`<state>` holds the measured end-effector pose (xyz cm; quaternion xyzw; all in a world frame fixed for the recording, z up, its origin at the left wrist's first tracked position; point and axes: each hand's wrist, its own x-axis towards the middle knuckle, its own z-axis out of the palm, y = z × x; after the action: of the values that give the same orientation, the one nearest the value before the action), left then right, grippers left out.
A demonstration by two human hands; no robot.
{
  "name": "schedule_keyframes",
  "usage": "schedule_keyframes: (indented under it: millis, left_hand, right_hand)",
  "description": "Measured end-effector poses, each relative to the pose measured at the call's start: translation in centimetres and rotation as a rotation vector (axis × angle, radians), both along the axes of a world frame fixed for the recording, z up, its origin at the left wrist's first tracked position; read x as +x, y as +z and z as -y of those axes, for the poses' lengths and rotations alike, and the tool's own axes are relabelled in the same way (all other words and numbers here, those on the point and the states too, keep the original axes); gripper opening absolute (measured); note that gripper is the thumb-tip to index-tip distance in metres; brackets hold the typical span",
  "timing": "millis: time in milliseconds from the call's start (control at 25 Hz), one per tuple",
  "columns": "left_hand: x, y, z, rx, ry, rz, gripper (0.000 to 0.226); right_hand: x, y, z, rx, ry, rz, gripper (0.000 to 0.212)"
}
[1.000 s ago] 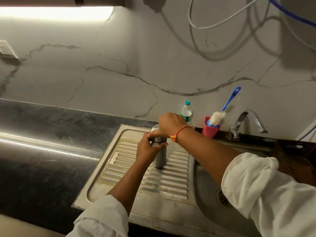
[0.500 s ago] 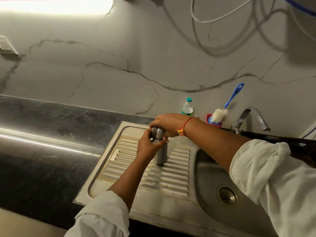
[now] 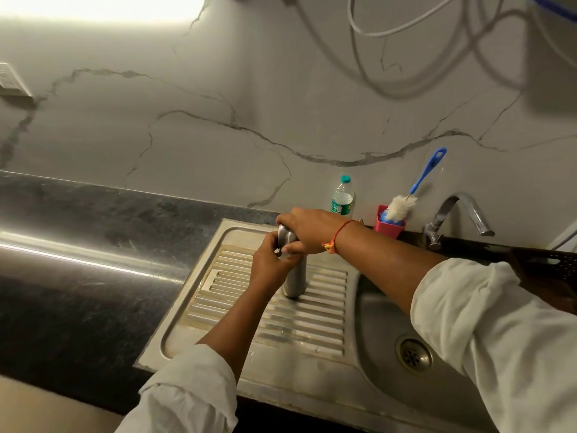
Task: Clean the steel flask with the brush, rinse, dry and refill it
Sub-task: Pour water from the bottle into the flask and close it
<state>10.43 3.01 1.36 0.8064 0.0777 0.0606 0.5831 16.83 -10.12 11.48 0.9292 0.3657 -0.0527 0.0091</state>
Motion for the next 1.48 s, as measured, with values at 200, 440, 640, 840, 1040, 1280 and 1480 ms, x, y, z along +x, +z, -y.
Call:
schedule_keyframes:
  millis: [200, 440, 640, 840, 1040, 1280, 1480]
  left_hand:
    - [0.1, 0.5, -0.4, -0.011, -0.064, -0.005, 0.051]
    - [-1.0, 1.5, -1.5, -0.016, -0.077, 0.057, 0.052]
    - [-2.5, 2.5, -6.3, 0.031, -0.032, 0.137, 0.045]
    - [-5.1, 3.5, -14.1, 0.053, 0.111, 0.161, 0.048]
    - [-8.0, 3.9, -21.5, 0.119, 0.297, 0.157, 0.049]
    - [-9.9, 3.0, -27.0, 0.128, 0.4, 0.091, 0.052]
    - [-10.3, 2.5, -28.4, 0.115, 0.409, 0.075, 0.052]
  right_hand:
    - [-1.3, -2.9, 0.6, 0.415, -0.281, -0.105, 0.076]
    - [-3.3, -5.1, -0.3, 0.849, -0.484, -0.312, 0.074]
    - [-4.1, -4.5, -4.7, 0.896, -0.417, -0.251, 0.07]
    - [-5.0, -3.6, -13.3, 0.966, -0.322, -0.273, 0.064]
    - [-6.4, -3.5, -22.3, 0.972, -0.165, -0.34, 0.066]
    - [-7.8, -4.7, -28.7, 0.954, -0.118, -0.386, 0.062]
    - [-8.3, -5.2, -30.6, 0.939, -0.121, -0.401, 0.064]
